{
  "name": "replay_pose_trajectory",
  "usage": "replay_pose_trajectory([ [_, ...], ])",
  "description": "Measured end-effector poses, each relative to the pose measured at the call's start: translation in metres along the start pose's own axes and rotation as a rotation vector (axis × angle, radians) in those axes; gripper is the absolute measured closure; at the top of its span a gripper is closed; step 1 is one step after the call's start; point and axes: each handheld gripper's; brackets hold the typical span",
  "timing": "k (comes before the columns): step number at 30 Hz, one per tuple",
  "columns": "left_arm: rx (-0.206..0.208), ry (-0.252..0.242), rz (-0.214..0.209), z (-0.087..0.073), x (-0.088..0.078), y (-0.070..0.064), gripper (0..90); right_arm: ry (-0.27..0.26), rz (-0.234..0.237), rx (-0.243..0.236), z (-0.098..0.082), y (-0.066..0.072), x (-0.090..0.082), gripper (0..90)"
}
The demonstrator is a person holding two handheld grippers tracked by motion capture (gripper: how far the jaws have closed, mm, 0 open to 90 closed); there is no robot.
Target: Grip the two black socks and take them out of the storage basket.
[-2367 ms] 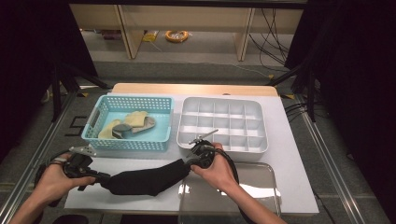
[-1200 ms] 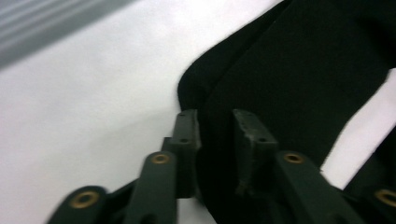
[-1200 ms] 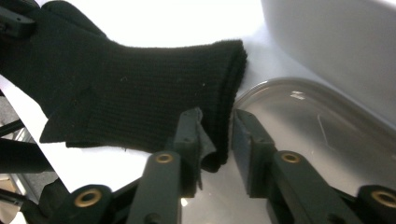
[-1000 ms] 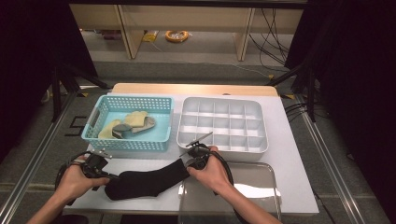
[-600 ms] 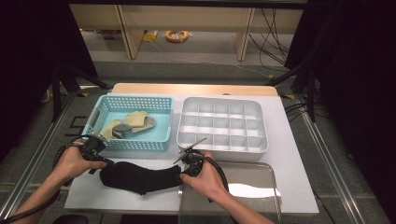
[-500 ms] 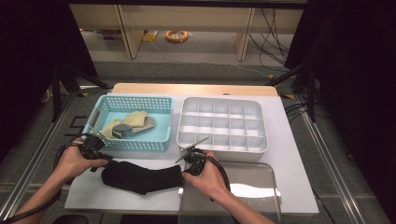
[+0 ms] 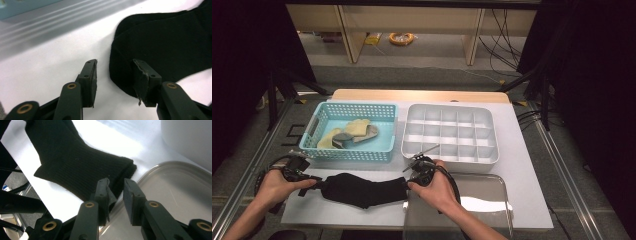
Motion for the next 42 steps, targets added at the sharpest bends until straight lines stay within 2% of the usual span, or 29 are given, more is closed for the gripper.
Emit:
replay_pose_trajectory([
  [3,-0.032,-0.038,-0.009,0.001,0.002,-0.001,57.0,-0.008,0.0,0.004,-0.001,0.0,-0.004,74.8],
  [4,-0.013,-0.027,-0.003,0.001,0.003,0.0,58.4,-0.026,-0.01,-0.014,-0.002,-0.001,-0.005,74.7],
  [5,-0.022,-0.048,0.011,0.0,0.004,-0.004,60.4,-0.023,-0.009,0.0,-0.002,0.0,-0.007,74.6],
  [7,0.008,-0.057,0.046,-0.002,0.005,-0.01,63.5,-0.025,0.001,-0.01,-0.004,-0.003,-0.009,74.6],
  [9,0.025,-0.062,0.056,-0.002,0.006,-0.013,68.8,-0.025,-0.002,0.018,-0.006,-0.002,-0.011,74.6],
  [10,0.027,-0.058,0.056,-0.002,0.007,-0.014,71.4,-0.036,-0.009,0.005,-0.007,-0.004,-0.012,74.4],
  [11,0.02,-0.054,0.037,-0.002,0.008,-0.015,75.2,-0.038,-0.001,0.005,-0.008,-0.005,-0.012,74.4],
  [12,0.031,-0.054,0.052,-0.002,0.008,-0.017,78.2,-0.042,-0.013,0.005,-0.009,-0.006,-0.014,74.4],
  [14,0.029,-0.054,0.048,-0.001,0.008,-0.018,81.4,-0.043,-0.017,0.013,-0.011,-0.007,-0.017,74.3],
  [15,0.024,-0.049,0.038,0.001,0.007,-0.017,82.6,-0.048,-0.013,0.018,-0.012,-0.008,-0.018,74.3],
  [16,0.017,-0.048,0.02,0.002,0.006,-0.015,83.8,-0.057,-0.014,-0.004,-0.013,-0.009,-0.019,74.3],
  [17,0.012,-0.042,-0.001,0.003,0.004,-0.012,85.4,-0.049,-0.015,0.022,-0.014,-0.009,-0.02,74.3],
  [18,-0.008,-0.058,-0.012,0.003,0.003,-0.012,86.2,-0.058,-0.017,0.015,-0.015,-0.01,-0.021,74.2],
  [19,-0.019,-0.056,-0.042,0.005,-0.001,-0.009,86.3,-0.055,-0.018,0.022,-0.015,-0.01,-0.022,74.2],
  [20,-0.026,-0.061,-0.048,0.006,-0.004,-0.008,86.4,-0.058,-0.031,0.02,-0.016,-0.011,-0.023,74.2],
  [21,-0.025,-0.057,-0.062,0.006,-0.006,-0.006,86.5,-0.071,-0.019,0.004,-0.017,-0.012,-0.024,74.2],
  [23,-0.031,-0.053,-0.072,0.008,-0.006,-0.006,86.5,-0.052,-0.041,0.039,-0.018,-0.011,-0.025,74.2],
  [24,-0.03,-0.05,-0.065,0.008,-0.006,-0.007,86.5,-0.057,-0.034,0.032,-0.018,-0.012,-0.025,74.1],
  [25,-0.028,-0.047,-0.075,0.009,-0.004,-0.006,86.5,-0.063,-0.029,0.02,-0.018,-0.012,-0.024,74.0],
  [28,-0.044,-0.075,-0.077,0.01,-0.002,-0.005,84.2,-0.052,-0.037,0.025,-0.02,-0.012,-0.022,72.0],
  [29,-0.032,-0.082,-0.08,0.01,-0.003,-0.005,83.2,-0.053,-0.031,0.027,-0.021,-0.012,-0.022,71.6],
  [30,-0.041,-0.119,-0.087,0.009,-0.003,-0.008,83.4,-0.055,-0.021,0.023,-0.021,-0.013,-0.021,71.5],
  [32,0.019,-0.116,-0.062,0.01,-0.008,-0.014,84.5,-0.053,-0.025,0.03,-0.022,-0.013,-0.021,71.3],
  [33,0.017,-0.128,-0.061,0.01,-0.009,-0.018,84.9,-0.056,-0.027,0.029,-0.022,-0.014,-0.021,71.3],
  [34,0.047,-0.114,-0.057,0.011,-0.01,-0.019,85.0,-0.055,-0.032,0.019,-0.022,-0.015,-0.021,71.3],
  [35,0.034,-0.113,-0.047,0.011,-0.009,-0.022,84.7,-0.055,-0.032,0.023,-0.021,-0.015,-0.021,71.3],
  [36,0.054,-0.085,-0.037,0.011,-0.008,-0.02,84.1,-0.054,-0.041,0.024,-0.021,-0.015,-0.021,71.2],
  [39,0.035,-0.079,-0.024,0.012,0.004,-0.014,79.5,-0.062,-0.012,0.009,-0.02,-0.012,-0.02,71.1],
  [42,0.002,-0.09,-0.019,0.013,0.011,-0.009,68.6,-0.062,-0.013,0.004,-0.02,-0.012,-0.02,70.9],
])
Point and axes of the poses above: each handheld gripper's, and its own axes: x roughly forward along the jaws, z roughly out of its top, y roughly to its left, and after that the axes turned 10 degrees about -x, right-handed
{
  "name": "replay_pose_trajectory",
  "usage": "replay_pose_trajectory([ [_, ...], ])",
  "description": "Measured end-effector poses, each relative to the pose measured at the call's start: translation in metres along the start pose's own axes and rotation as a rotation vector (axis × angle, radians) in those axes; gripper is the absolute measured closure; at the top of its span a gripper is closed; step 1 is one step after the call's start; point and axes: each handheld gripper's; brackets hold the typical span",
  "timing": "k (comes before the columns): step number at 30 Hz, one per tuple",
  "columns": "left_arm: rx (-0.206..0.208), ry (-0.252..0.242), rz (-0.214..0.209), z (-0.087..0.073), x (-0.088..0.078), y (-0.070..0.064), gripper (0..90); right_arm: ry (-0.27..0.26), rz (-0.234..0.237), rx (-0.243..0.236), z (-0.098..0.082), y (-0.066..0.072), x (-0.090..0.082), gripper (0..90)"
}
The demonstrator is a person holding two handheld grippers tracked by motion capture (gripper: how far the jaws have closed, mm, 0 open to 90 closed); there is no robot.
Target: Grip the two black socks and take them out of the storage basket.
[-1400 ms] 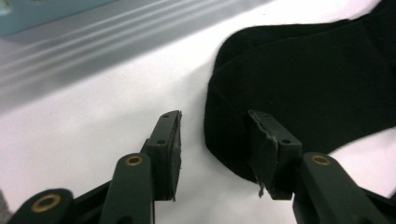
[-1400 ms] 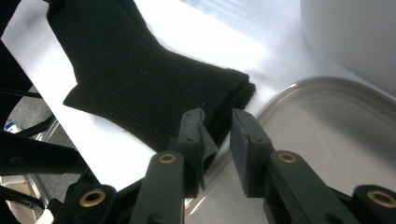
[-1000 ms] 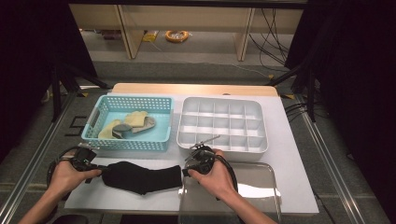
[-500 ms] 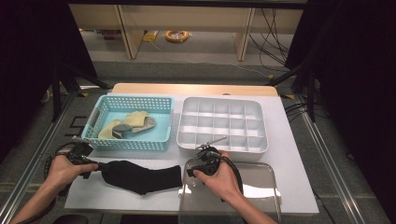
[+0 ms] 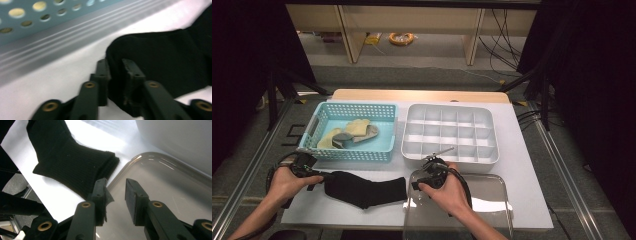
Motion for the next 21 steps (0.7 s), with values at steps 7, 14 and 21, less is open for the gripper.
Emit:
replay_pose_trajectory([
  [7,0.004,0.012,0.038,-0.002,0.001,-0.003,62.3,0.006,-0.011,0.015,0.0,-0.002,0.0,70.6],
  [14,0.078,0.038,0.101,-0.002,0.006,-0.02,78.2,0.0,-0.004,0.023,-0.001,-0.002,-0.002,70.2],
  [21,0.035,0.055,0.069,0.001,0.004,-0.017,83.6,0.009,-0.033,0.025,-0.001,-0.002,-0.003,70.0],
])
Point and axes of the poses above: each handheld gripper's, and its own axes: x roughly forward along the jaws, z roughly out of its top, y roughly to its left, and after that the axes turned 10 degrees about -x, right-handed
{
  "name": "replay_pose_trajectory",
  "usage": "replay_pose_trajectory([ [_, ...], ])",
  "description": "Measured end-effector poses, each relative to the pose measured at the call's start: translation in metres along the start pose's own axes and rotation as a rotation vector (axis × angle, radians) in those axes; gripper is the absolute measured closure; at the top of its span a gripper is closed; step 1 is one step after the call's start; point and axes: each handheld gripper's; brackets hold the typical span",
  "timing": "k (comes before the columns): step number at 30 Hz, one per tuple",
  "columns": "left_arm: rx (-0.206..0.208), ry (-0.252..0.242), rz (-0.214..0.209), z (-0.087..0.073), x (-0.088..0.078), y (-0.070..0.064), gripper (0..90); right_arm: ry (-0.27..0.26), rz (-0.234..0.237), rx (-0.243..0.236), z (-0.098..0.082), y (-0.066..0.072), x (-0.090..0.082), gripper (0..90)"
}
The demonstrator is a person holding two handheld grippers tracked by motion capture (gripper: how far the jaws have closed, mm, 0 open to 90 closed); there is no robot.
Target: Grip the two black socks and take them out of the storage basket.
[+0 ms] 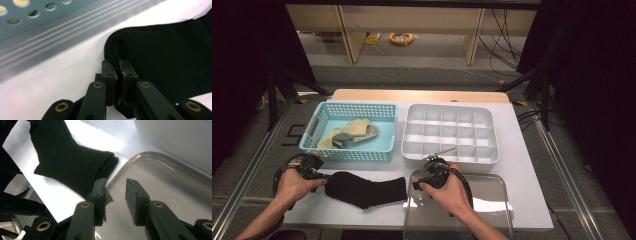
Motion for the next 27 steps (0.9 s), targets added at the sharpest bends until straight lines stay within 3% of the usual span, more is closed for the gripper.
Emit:
replay_pose_trajectory([
  [2,-0.011,0.018,-0.051,0.0,-0.004,0.005,83.7,-0.013,0.036,-0.006,0.0,0.0,-0.001,70.0],
  [4,-0.015,0.009,-0.059,0.0,-0.011,0.008,83.7,-0.018,0.028,0.002,-0.001,0.0,-0.002,70.0],
  [5,-0.019,0.006,-0.069,0.001,-0.015,0.009,83.7,-0.024,0.032,-0.018,0.0,-0.001,-0.002,70.1],
  [6,-0.025,-0.003,-0.079,0.001,-0.019,0.01,83.7,-0.019,0.036,0.009,0.0,0.001,-0.003,70.1],
  [8,-0.024,0.001,-0.085,0.002,-0.027,0.012,83.6,-0.019,0.009,0.007,0.0,-0.001,-0.003,70.1],
  [10,-0.023,0.001,-0.075,0.004,-0.034,0.013,83.5,-0.019,0.019,-0.002,0.0,-0.001,-0.004,70.1],
  [11,-0.048,-0.013,-0.083,0.004,-0.036,0.013,83.5,-0.03,0.033,-0.009,0.0,-0.001,-0.004,70.1],
  [13,-0.032,0.01,-0.081,0.006,-0.041,0.017,83.4,-0.023,0.027,0.008,0.0,0.001,-0.004,70.1],
  [17,-0.045,-0.005,-0.1,0.008,-0.05,0.017,83.3,-0.029,0.019,-0.013,0.0,-0.001,-0.004,70.1],
  [19,-0.055,-0.022,-0.116,0.008,-0.052,0.012,83.2,-0.038,0.022,-0.011,0.0,-0.001,-0.005,70.2],
  [23,-0.033,-0.045,-0.144,0.01,-0.053,-0.004,83.3,-0.038,-0.004,0.002,0.0,0.0,-0.008,70.2],
  [24,-0.021,-0.047,-0.149,0.01,-0.053,-0.008,83.3,-0.053,0.018,-0.006,0.0,0.0,-0.008,70.3],
  [27,-0.022,-0.076,-0.194,0.01,-0.049,-0.023,83.3,-0.059,0.006,-0.009,0.0,-0.001,-0.01,70.3],
])
Point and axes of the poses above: each handheld gripper's, and its own axes: x roughly forward along the jaws, z roughly out of its top, y roughly to its left, and after that the axes turned 10 degrees about -x, right-handed
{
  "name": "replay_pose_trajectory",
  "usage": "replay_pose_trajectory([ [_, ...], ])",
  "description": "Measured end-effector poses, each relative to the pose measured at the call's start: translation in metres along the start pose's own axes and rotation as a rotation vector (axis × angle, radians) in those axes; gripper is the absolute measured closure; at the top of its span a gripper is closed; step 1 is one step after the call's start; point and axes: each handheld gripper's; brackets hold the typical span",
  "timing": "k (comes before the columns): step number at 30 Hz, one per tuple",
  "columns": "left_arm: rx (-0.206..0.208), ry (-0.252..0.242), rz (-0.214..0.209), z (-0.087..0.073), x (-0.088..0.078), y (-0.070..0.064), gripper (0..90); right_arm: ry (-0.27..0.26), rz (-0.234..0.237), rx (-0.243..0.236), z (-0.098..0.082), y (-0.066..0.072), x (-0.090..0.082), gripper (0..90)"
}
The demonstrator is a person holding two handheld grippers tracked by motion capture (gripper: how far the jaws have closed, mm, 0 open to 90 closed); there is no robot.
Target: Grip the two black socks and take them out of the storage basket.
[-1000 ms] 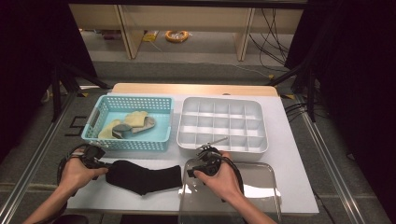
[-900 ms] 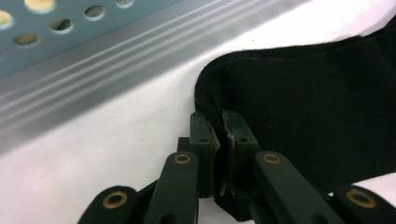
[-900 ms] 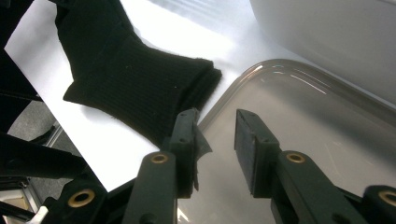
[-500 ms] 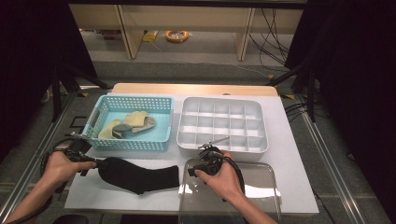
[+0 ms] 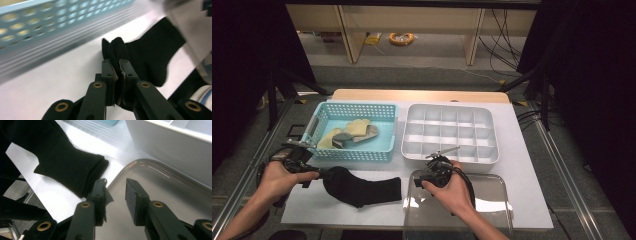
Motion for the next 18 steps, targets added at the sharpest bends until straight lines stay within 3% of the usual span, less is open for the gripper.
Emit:
replay_pose_trajectory([
  [2,-0.003,-0.01,-0.027,0.0,0.005,-0.008,83.3,0.008,-0.001,0.027,0.0,0.002,-0.001,70.3],
  [5,0.024,-0.005,-0.029,0.001,0.012,-0.018,83.3,-0.014,0.003,-0.015,-0.001,-0.001,-0.001,70.3],
  [9,0.039,0.001,-0.061,0.001,0.026,-0.031,83.3,-0.009,0.006,0.003,-0.001,0.001,-0.002,70.3],
  [10,0.02,-0.011,-0.067,0.001,0.031,-0.037,83.3,-0.009,0.004,-0.001,-0.001,0.0,-0.001,70.3],
  [13,0.038,0.007,-0.072,0.003,0.04,-0.042,83.2,-0.006,-0.001,-0.001,-0.002,0.001,-0.002,70.3],
  [18,0.047,-0.003,-0.075,0.007,0.051,-0.049,83.2,-0.005,0.0,0.002,-0.002,0.0,-0.003,70.2],
])
Point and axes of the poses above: each handheld gripper's, and its own axes: x roughly forward along the jaws, z roughly out of its top, y roughly to its left, and after that the axes turned 10 degrees about -x, right-handed
